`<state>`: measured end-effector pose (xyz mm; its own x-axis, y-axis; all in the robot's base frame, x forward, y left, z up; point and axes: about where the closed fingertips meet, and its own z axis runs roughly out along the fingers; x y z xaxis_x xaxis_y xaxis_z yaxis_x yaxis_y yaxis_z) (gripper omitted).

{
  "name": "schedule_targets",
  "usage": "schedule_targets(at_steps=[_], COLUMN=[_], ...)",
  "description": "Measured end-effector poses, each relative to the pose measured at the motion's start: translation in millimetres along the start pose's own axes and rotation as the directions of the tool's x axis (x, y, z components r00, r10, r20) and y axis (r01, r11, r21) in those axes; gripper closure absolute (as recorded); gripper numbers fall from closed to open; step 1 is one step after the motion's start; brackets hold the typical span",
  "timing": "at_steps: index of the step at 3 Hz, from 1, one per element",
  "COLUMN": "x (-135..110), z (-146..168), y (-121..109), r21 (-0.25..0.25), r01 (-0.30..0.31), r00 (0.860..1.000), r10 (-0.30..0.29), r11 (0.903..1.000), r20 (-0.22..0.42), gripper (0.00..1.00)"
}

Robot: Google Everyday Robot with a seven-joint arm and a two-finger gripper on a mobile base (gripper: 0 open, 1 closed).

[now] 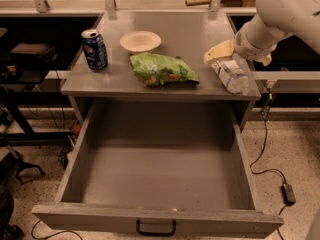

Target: Pick blue plastic bottle from top drawer and place on counter

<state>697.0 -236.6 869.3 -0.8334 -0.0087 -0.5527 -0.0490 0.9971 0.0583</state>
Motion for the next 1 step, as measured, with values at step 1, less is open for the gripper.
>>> schedule_targets(at_steps=[1], x=[0.0], z=[0.0], y=[0.0], r21=[0.000], r01=[0.000], r00=[1.000], r10=[0.000], r11=[1.0000], r20=[0.000], gripper=[0.00])
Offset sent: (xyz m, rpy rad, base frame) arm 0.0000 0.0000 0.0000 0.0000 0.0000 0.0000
